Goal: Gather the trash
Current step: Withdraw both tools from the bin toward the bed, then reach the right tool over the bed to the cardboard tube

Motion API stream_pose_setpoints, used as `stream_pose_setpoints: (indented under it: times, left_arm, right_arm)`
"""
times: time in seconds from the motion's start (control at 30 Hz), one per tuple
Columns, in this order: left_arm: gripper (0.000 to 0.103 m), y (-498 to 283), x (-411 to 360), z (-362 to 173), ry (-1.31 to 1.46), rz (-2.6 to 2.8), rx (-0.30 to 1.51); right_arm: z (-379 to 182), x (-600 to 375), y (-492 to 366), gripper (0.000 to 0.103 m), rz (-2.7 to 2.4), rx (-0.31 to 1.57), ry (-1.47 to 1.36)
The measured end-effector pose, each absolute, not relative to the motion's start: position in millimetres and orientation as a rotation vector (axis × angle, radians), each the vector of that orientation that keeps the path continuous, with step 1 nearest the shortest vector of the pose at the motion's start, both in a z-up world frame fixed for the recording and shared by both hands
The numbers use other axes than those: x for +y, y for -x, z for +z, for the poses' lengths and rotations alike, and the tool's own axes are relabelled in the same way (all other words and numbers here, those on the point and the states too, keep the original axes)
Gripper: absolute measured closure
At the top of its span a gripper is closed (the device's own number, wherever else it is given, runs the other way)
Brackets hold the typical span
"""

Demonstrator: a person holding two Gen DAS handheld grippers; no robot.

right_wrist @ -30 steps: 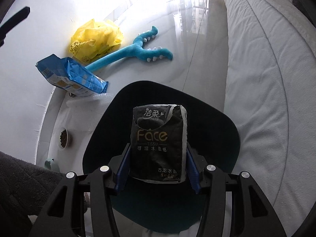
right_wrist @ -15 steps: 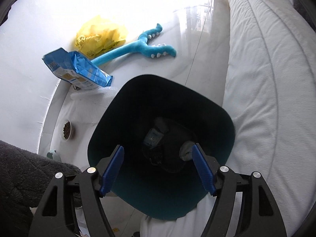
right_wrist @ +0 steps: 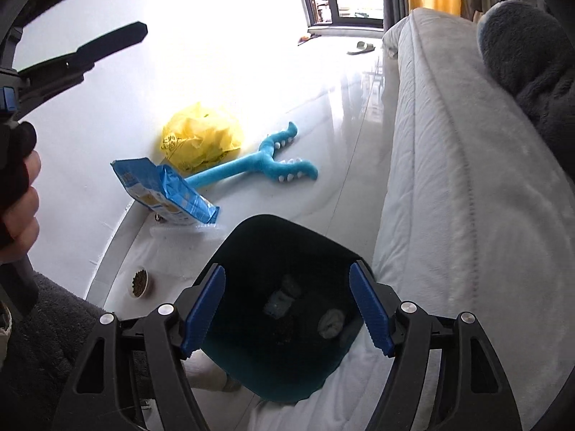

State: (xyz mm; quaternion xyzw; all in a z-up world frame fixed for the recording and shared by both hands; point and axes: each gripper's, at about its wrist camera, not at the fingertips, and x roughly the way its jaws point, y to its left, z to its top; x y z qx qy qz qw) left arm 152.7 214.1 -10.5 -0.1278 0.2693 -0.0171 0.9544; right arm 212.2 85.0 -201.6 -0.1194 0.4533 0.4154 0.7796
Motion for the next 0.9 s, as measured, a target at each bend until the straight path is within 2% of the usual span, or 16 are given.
stream_pose_setpoints:
  times: [0.27,0.9]
  left_arm:
    - [0.007,-165.0,170.4,-2.4,0.203,-0.084,0.535]
    - [0.007,-196.9,82.2,-12.0,0.204,-0.202,0.571]
  right_arm:
    - [-170.6,36.3,-229.0,0.030,0.832,0.878,0.176]
    - [-149.8,-88.9,-241.9,0.030,0.622,0.775,0.122]
